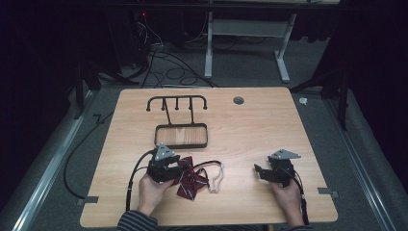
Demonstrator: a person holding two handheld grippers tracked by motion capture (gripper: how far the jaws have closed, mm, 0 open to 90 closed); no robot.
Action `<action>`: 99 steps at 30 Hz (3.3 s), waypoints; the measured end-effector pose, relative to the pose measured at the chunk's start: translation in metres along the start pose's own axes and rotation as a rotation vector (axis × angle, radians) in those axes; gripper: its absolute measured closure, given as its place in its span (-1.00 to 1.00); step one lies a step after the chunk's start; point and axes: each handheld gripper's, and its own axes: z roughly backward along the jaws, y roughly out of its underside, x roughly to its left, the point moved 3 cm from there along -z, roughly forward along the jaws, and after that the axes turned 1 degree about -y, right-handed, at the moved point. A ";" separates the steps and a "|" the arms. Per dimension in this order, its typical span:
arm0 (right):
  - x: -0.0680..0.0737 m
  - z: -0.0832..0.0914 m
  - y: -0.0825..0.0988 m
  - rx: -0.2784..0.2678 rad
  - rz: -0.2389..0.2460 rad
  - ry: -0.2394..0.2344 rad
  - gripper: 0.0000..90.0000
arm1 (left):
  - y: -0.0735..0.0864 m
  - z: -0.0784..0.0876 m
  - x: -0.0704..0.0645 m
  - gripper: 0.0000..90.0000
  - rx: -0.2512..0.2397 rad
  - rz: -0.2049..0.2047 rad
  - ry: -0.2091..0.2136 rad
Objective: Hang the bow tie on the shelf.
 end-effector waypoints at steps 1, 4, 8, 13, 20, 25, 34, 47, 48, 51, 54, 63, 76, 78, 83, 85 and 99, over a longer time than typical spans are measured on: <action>0.000 0.000 0.000 0.000 0.000 0.000 -0.28 | 0.000 0.000 0.000 0.28 0.000 0.000 0.000; 0.000 0.000 0.000 0.000 0.001 0.000 -0.28 | -0.003 -0.005 -0.004 0.29 0.008 -0.008 0.013; 0.000 0.000 0.000 -0.001 0.001 -0.001 -0.28 | -0.009 -0.009 -0.009 0.30 0.011 -0.025 0.029; 0.000 0.000 0.000 -0.002 0.000 -0.001 -0.28 | -0.014 -0.017 -0.012 0.30 0.015 -0.021 0.056; -0.001 0.000 0.000 -0.001 -0.001 -0.003 -0.28 | -0.021 -0.032 -0.017 0.29 0.049 -0.025 0.095; -0.001 0.000 0.000 0.000 -0.003 -0.003 -0.28 | -0.026 -0.041 -0.021 0.30 0.059 -0.026 0.111; -0.001 0.000 0.000 -0.001 0.000 -0.004 -0.28 | -0.031 -0.061 -0.029 0.32 0.097 -0.046 0.130; -0.001 0.000 0.000 -0.002 0.000 -0.004 -0.28 | -0.029 -0.086 -0.034 0.44 0.156 -0.075 0.132; -0.001 0.000 0.000 -0.002 0.003 -0.003 -0.28 | -0.029 -0.088 -0.033 0.46 0.158 -0.073 0.128; -0.001 0.000 0.000 -0.003 0.001 -0.004 -0.28 | -0.027 -0.091 -0.032 0.53 0.168 -0.071 0.124; -0.001 0.000 0.000 -0.002 0.001 -0.004 -0.28 | -0.026 -0.093 -0.031 0.57 0.181 -0.072 0.116; 0.000 0.000 0.000 0.000 0.005 -0.003 -0.28 | -0.024 -0.098 -0.032 0.69 0.190 -0.100 0.086; -0.001 0.000 0.000 -0.003 -0.001 -0.008 -0.28 | -0.023 -0.099 -0.035 0.96 0.200 -0.133 0.060; -0.001 0.000 0.000 -0.001 -0.001 -0.006 -0.28 | -0.023 -0.097 -0.035 0.97 0.188 -0.135 0.055; -0.001 0.000 0.000 -0.003 -0.003 -0.007 -0.28 | -0.026 -0.089 -0.035 0.99 0.150 -0.128 0.055; -0.001 0.000 0.000 -0.003 -0.004 -0.008 -0.28 | -0.029 -0.083 -0.034 0.99 0.134 -0.123 0.057; -0.001 0.000 0.000 -0.003 -0.003 -0.008 -0.28 | -0.038 -0.056 -0.032 1.00 0.053 -0.120 0.040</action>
